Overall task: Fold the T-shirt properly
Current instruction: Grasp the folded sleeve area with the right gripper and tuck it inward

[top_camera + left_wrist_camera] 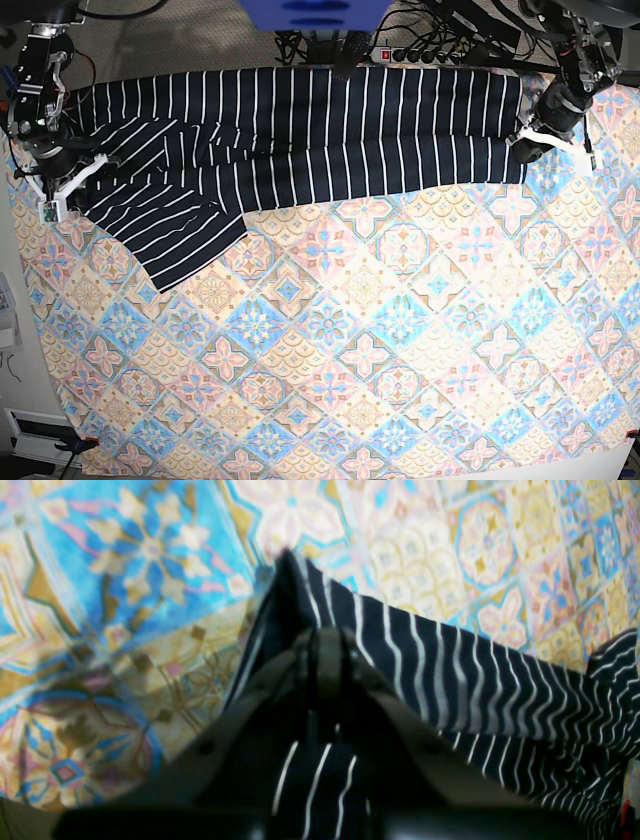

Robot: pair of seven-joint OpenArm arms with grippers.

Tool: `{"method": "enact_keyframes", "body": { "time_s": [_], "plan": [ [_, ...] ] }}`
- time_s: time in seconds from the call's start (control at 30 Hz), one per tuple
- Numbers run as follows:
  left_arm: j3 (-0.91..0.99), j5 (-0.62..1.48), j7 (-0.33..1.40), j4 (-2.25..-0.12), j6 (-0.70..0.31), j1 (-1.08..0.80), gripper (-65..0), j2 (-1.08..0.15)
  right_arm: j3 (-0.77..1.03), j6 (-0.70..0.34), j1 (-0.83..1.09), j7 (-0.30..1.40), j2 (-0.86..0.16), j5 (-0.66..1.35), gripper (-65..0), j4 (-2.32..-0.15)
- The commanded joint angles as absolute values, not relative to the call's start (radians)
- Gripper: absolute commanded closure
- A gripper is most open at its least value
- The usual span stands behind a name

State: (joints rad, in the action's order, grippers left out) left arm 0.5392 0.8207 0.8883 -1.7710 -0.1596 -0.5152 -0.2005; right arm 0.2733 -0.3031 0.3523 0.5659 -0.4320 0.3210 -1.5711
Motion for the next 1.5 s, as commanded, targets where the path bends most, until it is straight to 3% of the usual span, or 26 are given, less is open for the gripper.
{"method": "enact_keyframes", "body": {
  "time_s": [0.0,0.67,0.8,0.97,1.23,1.47],
  "plan": [
    [0.547,0.834,0.871,-1.787,-0.166,-0.535,0.0,-0.216,0.288,-0.295,0.348,0.544,-0.452,0.323,0.0,-1.589],
    [0.453,0.682,0.868,-1.589,-0.165,-0.487,0.0,-0.251,0.278,-0.295,0.344,0.544,-0.452,0.321,-0.2,-1.578],
    [0.453,0.680,0.872,-1.590,-0.159,-0.486,-7.4,-0.251,0.278,-0.295,0.344,0.544,-0.452,0.321,-0.6,-1.578],
    [0.453,0.687,0.872,-1.592,-0.159,-0.493,-15.7,-0.254,0.288,-0.291,0.346,0.544,-0.452,0.320,-10.5,-1.587],
    [0.455,0.688,0.872,-1.592,-0.160,-0.487,-16.6,-0.254,0.291,-0.243,0.338,0.536,-0.430,0.320,-33.7,-1.593],
    [0.453,0.688,0.872,-1.592,-0.163,-0.487,-16.6,-0.254,0.394,-0.243,0.266,0.538,-0.331,0.318,-37.5,-1.693]
  ]
}}
